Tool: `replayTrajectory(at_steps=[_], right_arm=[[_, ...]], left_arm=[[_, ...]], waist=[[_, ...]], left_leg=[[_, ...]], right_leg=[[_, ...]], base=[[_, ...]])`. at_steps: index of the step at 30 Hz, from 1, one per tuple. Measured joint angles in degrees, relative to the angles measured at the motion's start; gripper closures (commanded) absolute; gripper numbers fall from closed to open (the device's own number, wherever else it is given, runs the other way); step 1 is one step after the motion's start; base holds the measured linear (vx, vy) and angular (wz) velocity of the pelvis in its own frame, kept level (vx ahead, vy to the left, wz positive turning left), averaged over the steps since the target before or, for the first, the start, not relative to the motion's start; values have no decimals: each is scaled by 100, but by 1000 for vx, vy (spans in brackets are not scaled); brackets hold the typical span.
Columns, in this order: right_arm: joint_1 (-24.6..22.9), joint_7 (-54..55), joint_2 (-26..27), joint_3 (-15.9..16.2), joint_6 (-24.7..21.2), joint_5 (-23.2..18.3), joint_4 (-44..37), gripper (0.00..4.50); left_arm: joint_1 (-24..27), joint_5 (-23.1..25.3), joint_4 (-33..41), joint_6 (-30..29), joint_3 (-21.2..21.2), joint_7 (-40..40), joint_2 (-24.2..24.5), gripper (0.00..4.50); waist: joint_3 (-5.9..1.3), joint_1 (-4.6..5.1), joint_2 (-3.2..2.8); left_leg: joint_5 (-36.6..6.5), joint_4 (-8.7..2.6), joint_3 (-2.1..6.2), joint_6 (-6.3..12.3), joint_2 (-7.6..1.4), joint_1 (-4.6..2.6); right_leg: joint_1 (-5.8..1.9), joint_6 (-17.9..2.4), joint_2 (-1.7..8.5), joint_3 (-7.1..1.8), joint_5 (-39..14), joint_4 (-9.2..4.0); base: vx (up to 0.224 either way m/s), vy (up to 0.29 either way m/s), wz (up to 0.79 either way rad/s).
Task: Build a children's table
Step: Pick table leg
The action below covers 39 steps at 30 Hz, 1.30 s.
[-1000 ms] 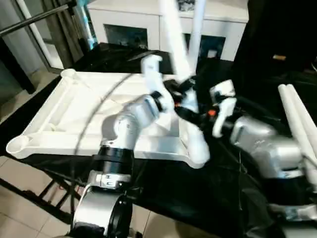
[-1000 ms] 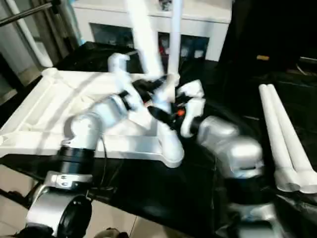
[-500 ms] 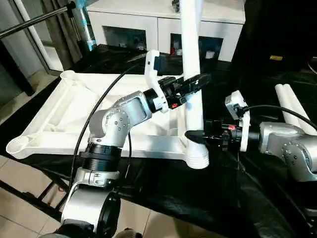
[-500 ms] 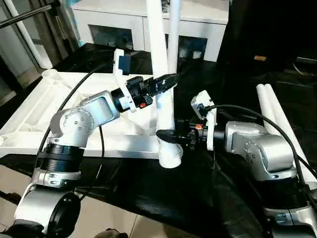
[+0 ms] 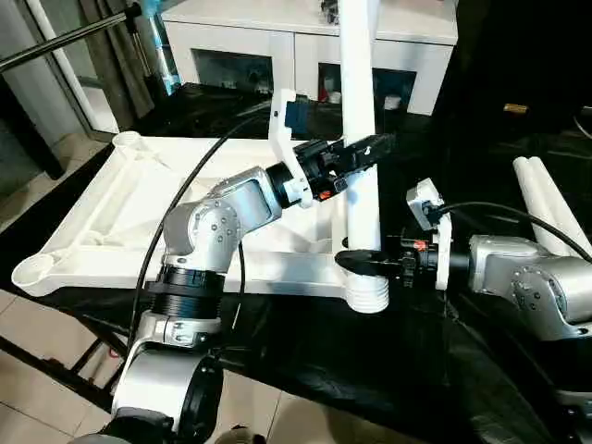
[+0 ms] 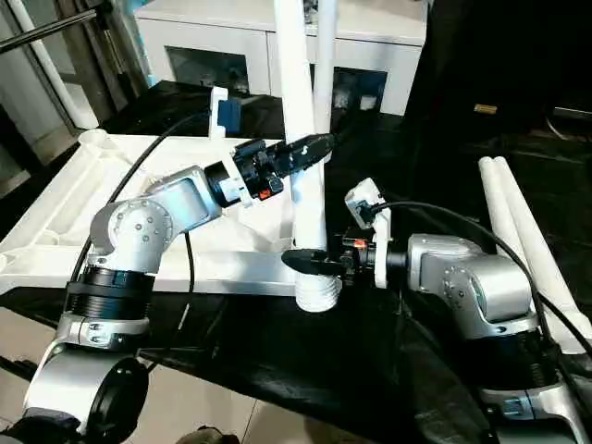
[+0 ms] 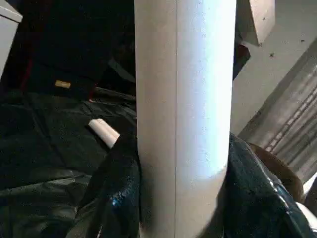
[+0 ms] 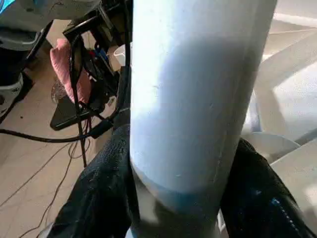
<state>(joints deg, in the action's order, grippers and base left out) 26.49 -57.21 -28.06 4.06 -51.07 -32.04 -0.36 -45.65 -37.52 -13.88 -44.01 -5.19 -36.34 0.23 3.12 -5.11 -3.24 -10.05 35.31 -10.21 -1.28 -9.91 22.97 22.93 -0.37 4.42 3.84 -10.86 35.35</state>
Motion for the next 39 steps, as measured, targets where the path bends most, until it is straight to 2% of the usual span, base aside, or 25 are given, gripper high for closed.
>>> replayTrajectory(at_steps=[3,6,12,14,16,23,25,28,30,39], right_arm=[[0,136,46,-21,24,5,3,259],[0,240,96,-61,49,14,3,260],[2,389,101,-130,49,28,2,260],[1,437,101,-131,50,45,3,260],[1,463,101,-139,50,52,3,260],[4,575,183,-137,230,80,-9,260],[4,644,325,-169,208,53,-10,204],[11,612,372,-160,161,-10,-10,184],[22,509,260,-107,166,-8,-28,153],[33,-41,-107,40,176,-18,-127,149]], left_arm=[[0,51,28,66,62,55,-18,194],[23,413,125,277,316,186,24,174],[190,538,165,332,427,457,-110,171],[190,579,164,344,429,514,-125,197],[189,577,165,361,430,538,-147,204],[188,334,211,301,141,723,-285,257],[192,335,256,285,128,676,-233,265],[254,325,284,219,146,506,-91,267],[270,319,281,154,196,341,-16,268],[266,117,282,23,380,-410,205,268]], waist=[[-1,0,-2],[-4,3,-6],[-6,5,-12],[-6,6,-12],[-6,4,-12],[-2,-1,-6],[-1,6,-3],[-2,-2,-4],[-2,-14,-4],[-2,-6,-5]], left_leg=[[0,0,0,0,0,0],[-2,0,1,-4,0,0],[-4,0,1,-7,0,0],[-4,0,1,-9,0,0],[-4,0,2,-9,0,0],[-1,0,1,-4,0,0],[1,0,1,-1,0,0],[1,0,1,-1,0,0],[1,0,1,-1,1,3],[0,0,1,-2,0,3]], right_leg=[[0,-1,0,0,1,0],[-1,0,0,0,1,-1],[-1,0,0,1,2,0],[-1,0,0,1,2,0],[-1,0,0,0,2,-1],[1,1,0,1,2,1],[1,1,0,1,2,0],[1,1,0,1,2,0],[1,1,0,1,2,-2],[0,1,1,0,2,-1]], base=[[0,0,0],[0,0,0],[0,0,0],[0,0,0],[0,0,0],[0,0,0],[0,0,0],[0,0,0],[0,0,0],[0,0,0]])
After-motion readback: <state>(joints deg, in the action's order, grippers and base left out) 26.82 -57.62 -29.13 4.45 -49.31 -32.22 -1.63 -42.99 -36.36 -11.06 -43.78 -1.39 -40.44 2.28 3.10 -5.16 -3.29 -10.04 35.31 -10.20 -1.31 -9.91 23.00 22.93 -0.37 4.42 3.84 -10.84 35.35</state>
